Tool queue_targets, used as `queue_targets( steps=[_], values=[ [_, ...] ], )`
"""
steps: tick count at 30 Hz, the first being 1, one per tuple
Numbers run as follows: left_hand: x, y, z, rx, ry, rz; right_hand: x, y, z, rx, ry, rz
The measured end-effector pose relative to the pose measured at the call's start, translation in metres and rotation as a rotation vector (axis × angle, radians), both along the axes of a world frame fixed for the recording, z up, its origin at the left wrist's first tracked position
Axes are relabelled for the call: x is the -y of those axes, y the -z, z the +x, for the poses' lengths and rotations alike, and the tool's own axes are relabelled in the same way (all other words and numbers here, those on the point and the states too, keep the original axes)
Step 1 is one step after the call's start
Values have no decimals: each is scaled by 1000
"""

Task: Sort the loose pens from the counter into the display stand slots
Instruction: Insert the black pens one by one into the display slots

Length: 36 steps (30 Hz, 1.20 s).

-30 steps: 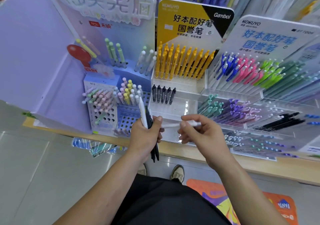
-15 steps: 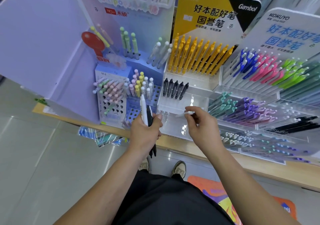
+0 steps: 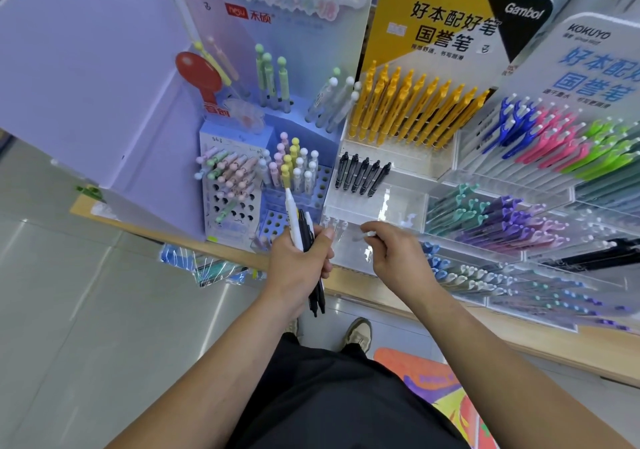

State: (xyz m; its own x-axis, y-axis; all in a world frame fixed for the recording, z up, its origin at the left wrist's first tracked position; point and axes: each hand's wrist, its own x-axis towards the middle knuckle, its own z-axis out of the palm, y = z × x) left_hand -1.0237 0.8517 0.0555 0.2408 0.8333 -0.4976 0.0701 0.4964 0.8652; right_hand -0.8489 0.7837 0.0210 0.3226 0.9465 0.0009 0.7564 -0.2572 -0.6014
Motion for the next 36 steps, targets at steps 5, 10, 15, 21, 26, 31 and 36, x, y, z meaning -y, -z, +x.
queue_targets(
  steps=[5,10,15,21,26,31,36],
  values=[
    [-1,-1,-1,-8,1,6,-1,-11,-3,-8,30,103],
    [0,2,-2,-1,6,-13,-1,4,-5,-19,-34,16],
    [-2,2,-1,-12,2,-20,-11,8,-10,-138,8,21],
    [-5,-4,3,5,64,-37,-20,6,-27,-497,381,47],
    [-8,-9,4,24,86,-44,-24,12,-30,-322,376,5],
    [-12,-11,7,14,64,-47,-27,12,-28,-256,349,-49],
    [-13,-10,10,-12,23,-45,-29,9,-25,-208,317,-67]
  ],
)
